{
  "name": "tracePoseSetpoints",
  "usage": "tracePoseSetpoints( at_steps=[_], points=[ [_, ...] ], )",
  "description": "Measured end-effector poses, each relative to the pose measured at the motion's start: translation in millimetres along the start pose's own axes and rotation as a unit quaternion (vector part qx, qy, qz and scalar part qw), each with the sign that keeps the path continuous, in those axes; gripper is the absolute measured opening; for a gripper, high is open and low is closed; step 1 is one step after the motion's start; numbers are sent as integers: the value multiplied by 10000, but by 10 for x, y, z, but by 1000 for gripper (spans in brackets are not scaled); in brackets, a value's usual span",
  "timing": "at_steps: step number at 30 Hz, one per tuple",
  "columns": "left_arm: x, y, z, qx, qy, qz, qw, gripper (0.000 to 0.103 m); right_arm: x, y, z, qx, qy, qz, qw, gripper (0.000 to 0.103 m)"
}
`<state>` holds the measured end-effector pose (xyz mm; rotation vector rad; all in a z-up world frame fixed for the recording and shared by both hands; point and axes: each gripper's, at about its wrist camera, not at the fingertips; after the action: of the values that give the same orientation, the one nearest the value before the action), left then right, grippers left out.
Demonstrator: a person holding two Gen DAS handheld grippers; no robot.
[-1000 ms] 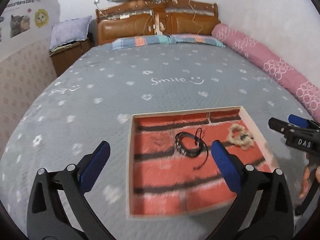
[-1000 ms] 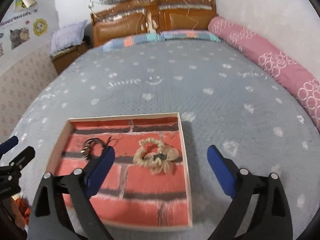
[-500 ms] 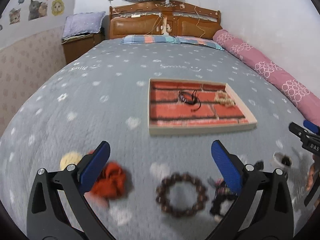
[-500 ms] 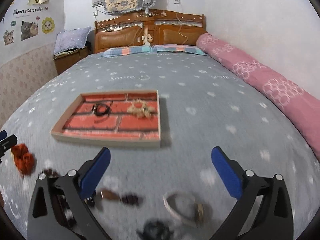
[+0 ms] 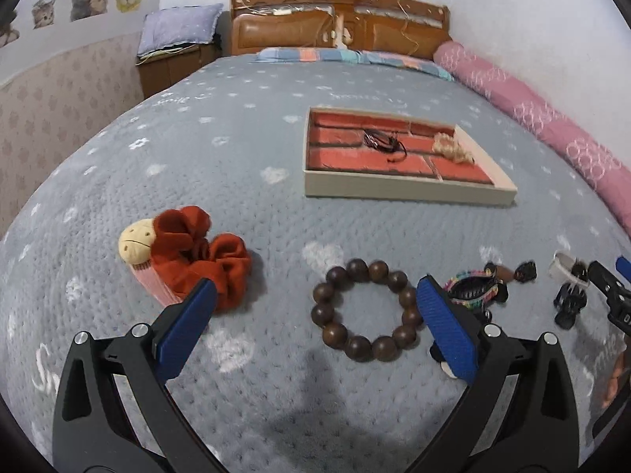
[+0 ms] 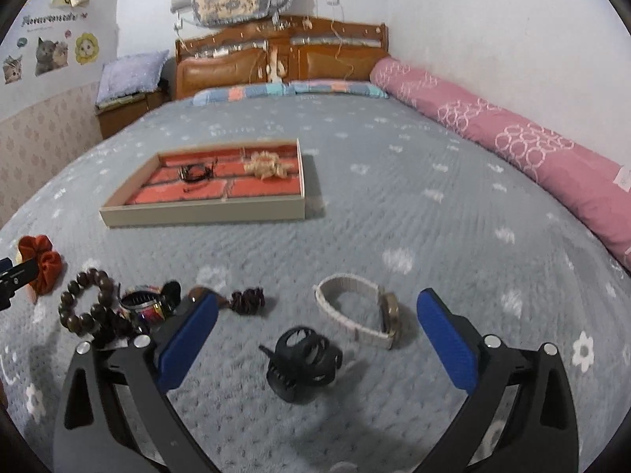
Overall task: Organize jewelry
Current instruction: 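Grasp the wooden bead bracelet with the left tool while the right tool grasps the black claw clip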
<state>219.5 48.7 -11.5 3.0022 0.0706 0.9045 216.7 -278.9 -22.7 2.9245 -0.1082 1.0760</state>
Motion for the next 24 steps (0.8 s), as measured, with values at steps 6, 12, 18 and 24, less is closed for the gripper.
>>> tracePoseSetpoints(
  at_steps=[6,12,18,24],
  points=[
    [-122,212,51,170,35,413,9990,98,-93,-150,42,-363,22,-302,9989,99],
    [-129,146,281,44,-269,151,9995,98,-164,-208,196,-290,-311,-265,9987,98],
    [-75,92,490,165,-433,100,9989,98,-200,-237,312,-343,-529,-212,9978,98],
    [-16,74,665,16,-662,55,9978,98,-201,-194,418,-348,-731,-59,9967,96]
  ],
)
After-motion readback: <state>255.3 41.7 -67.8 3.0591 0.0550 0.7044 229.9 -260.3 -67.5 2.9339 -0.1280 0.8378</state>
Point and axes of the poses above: each gripper's, at about its wrist camera, not at the fingertips, and z roughly the way its jaws point, y to its right, x to its top, and after that the axes turned 14 degrees about -y, right-handed
